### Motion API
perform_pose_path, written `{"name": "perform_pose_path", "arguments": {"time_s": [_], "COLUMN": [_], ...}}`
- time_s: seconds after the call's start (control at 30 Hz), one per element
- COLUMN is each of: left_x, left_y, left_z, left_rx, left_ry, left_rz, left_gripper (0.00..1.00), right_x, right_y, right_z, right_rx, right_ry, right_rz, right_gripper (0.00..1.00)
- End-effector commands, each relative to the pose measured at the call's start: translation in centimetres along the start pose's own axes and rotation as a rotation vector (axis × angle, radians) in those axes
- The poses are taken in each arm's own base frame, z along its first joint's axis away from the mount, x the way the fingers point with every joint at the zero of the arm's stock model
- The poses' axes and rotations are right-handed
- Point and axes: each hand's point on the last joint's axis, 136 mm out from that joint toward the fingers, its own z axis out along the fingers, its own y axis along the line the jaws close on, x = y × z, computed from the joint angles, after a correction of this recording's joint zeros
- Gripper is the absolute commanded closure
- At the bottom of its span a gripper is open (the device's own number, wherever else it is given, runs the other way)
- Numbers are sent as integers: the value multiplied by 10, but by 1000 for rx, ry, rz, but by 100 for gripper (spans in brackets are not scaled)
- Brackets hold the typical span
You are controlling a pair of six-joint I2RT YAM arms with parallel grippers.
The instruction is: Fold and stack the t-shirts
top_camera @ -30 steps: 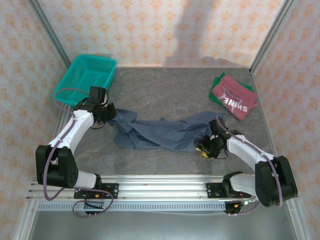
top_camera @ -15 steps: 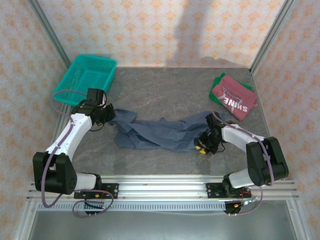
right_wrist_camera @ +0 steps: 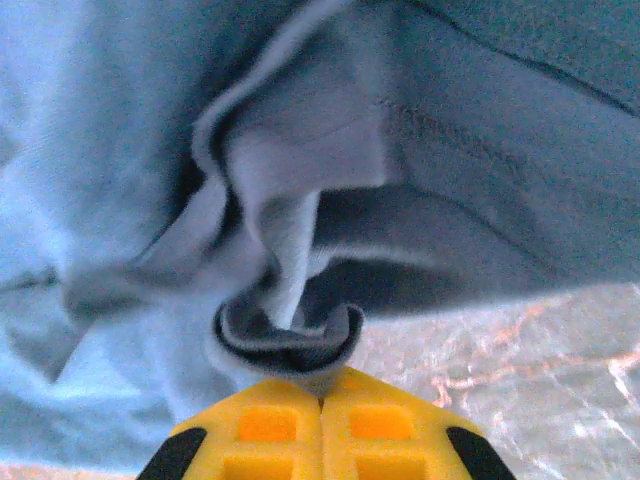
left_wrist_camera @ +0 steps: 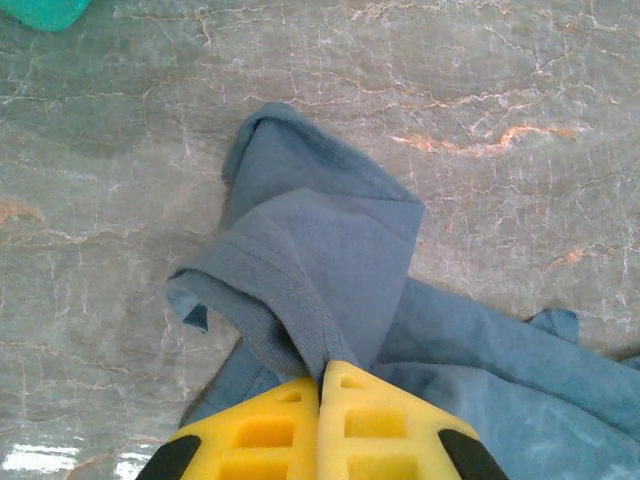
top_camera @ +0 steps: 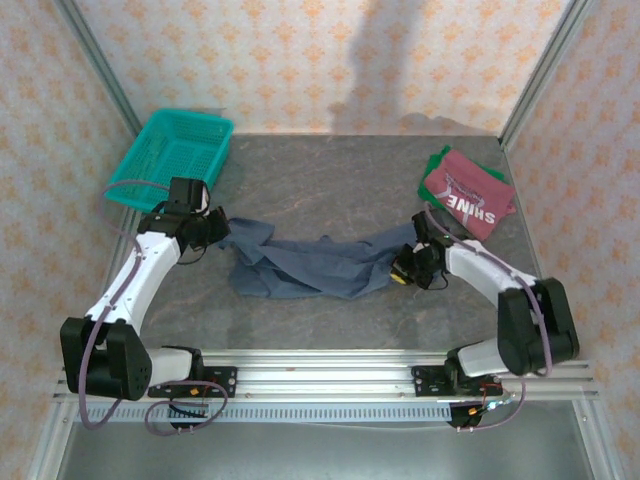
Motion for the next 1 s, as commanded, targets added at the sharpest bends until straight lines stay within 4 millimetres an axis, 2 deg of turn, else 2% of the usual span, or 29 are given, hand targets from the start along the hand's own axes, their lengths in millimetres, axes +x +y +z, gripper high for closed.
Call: {"name": "perform_pose_path", "arguments": {"time_s": [0.0,0.03,0.2,0.37,0.5,0.67,0.8,0.97], "left_x": [-15,-19,-50,-80,-99,-117,-125,-134], "left_y": [-11,-15,-42,-66,-78,-94,-105,-115], "left_z": [-29,-36,-88,-140,-185,-257,-312,-361], "left_rx": [44,57,135,197,213,254,287,309], "left_ry": [-51,-67,-179,-290,-393,-544,-659,-765], "left_rz": [0,-2,-3,25,75,146,204,251], "left_gripper": [100,100,100,100,100,100,100,100], "right_x": [-3,-4,-16,-27,-29,-14,1,14], "right_y": [9,14,52,87,111,132,139,151], "right_z": [-44,-55,-142,-209,-261,-330,-380,-434], "right_rx": [-27,-46,-229,-365,-459,-559,-609,-686], "right_ry": [-88,-105,-281,-382,-462,-557,-639,-730], "right_rz": [-35,-36,-64,-84,-115,-154,-172,-189], "right_gripper": [100,100,100,100,100,100,100,100]}}
